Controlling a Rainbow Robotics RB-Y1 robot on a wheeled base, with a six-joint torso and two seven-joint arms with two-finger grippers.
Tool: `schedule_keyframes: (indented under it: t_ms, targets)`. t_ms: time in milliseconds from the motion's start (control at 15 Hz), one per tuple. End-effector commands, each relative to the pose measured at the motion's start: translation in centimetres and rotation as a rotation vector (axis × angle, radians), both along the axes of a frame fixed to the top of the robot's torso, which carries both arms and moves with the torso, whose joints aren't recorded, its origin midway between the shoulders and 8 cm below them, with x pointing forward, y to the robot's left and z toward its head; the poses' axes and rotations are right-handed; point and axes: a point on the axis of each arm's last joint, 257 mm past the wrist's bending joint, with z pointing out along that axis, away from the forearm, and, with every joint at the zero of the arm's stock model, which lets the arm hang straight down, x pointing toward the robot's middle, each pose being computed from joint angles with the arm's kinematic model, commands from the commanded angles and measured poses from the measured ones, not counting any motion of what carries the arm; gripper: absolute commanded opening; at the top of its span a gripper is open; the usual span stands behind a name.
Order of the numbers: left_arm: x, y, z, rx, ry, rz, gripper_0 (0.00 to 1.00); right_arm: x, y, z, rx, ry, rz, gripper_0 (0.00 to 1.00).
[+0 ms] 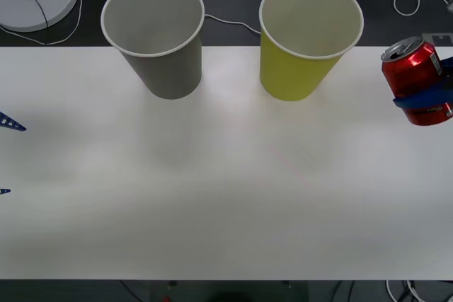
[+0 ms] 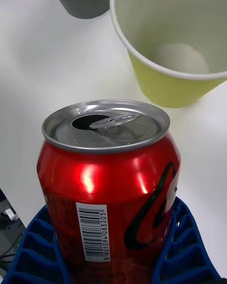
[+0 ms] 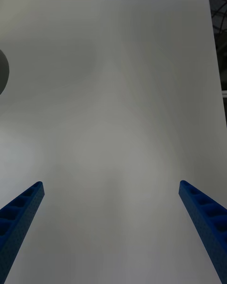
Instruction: Put the can into the green bin and the plastic bottle into the gray bin
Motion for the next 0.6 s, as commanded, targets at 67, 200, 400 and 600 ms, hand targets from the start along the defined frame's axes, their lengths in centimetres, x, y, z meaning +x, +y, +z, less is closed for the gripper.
schedule_keyframes:
  t_ms: [67,200,400,600]
  targets:
    - [0.0,0.0,0.0,0.0,0.0,0.0,1.0,1.8,0.6,1.6,-0.049,-0.006,-0.003,0.0]
    - [0.0,0.0,0.0,0.0,0.0,0.0,1.0,3.1,1.0,2.5,-0.073,-0.006,0.004,0.0]
    - [0.0,0.0,0.0,0.0,0.0,0.0,1.0,5.6,2.2,4.3,-0.087,-0.012,0.007,0.0]
    - [0.0,0.0,0.0,0.0,0.0,0.0,1.0,8.5,3.5,5.4,-0.09,-0.008,0.0,0.0]
